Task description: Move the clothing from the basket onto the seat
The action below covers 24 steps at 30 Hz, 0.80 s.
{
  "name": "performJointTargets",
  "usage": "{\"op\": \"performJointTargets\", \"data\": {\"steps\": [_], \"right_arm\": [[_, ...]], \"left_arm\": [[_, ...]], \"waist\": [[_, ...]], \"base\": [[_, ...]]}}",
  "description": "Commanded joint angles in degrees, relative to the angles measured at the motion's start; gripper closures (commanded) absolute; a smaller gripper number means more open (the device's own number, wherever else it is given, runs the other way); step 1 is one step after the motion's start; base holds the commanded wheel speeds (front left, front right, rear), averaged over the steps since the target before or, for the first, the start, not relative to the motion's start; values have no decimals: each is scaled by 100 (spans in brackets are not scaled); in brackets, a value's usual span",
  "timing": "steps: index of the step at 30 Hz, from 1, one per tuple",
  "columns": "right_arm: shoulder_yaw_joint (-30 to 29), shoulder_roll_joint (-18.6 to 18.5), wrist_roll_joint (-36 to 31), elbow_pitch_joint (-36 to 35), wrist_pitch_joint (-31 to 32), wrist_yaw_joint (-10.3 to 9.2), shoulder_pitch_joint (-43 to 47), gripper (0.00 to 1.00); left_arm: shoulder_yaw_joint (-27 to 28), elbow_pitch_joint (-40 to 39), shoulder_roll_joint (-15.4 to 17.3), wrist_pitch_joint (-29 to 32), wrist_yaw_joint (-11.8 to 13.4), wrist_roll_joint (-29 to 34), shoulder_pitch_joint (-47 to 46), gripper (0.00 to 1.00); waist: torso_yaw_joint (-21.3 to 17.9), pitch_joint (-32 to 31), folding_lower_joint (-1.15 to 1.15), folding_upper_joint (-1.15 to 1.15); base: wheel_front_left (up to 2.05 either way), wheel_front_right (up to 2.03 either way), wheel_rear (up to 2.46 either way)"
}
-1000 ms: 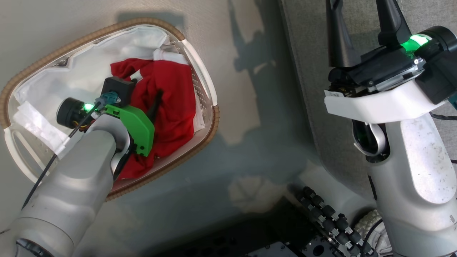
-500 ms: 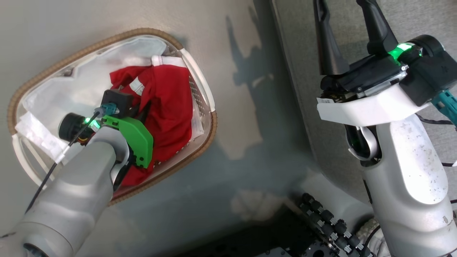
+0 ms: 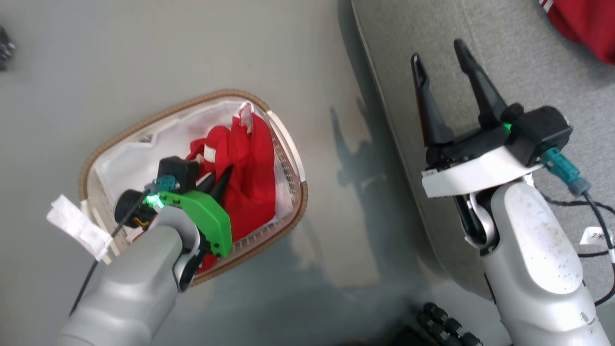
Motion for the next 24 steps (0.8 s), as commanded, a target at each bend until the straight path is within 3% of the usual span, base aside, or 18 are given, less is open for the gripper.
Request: {"op": "performJointTargets", "data": {"steps": [1,13,24], "right_arm": [[-3,-22,-61,83,-1,-6,148,0],[-5,-25,-320,597,-2,-6,816,0],[79,-23,-351,915,-1,-6,1464,0]], "left_arm": [[163,-104,-15,-17,-16,184,240,100],[1768,-1113,-237,-13,-16,1473,1293,100],[2689,-2171,-483,-14,-16,2223,1965,100]], "waist": [[335,-761,0,0],[723,-1974,0,0],[950,-2874,0,0]], "base": [[0,0,0],[0,0,0],[0,0,0]]}}
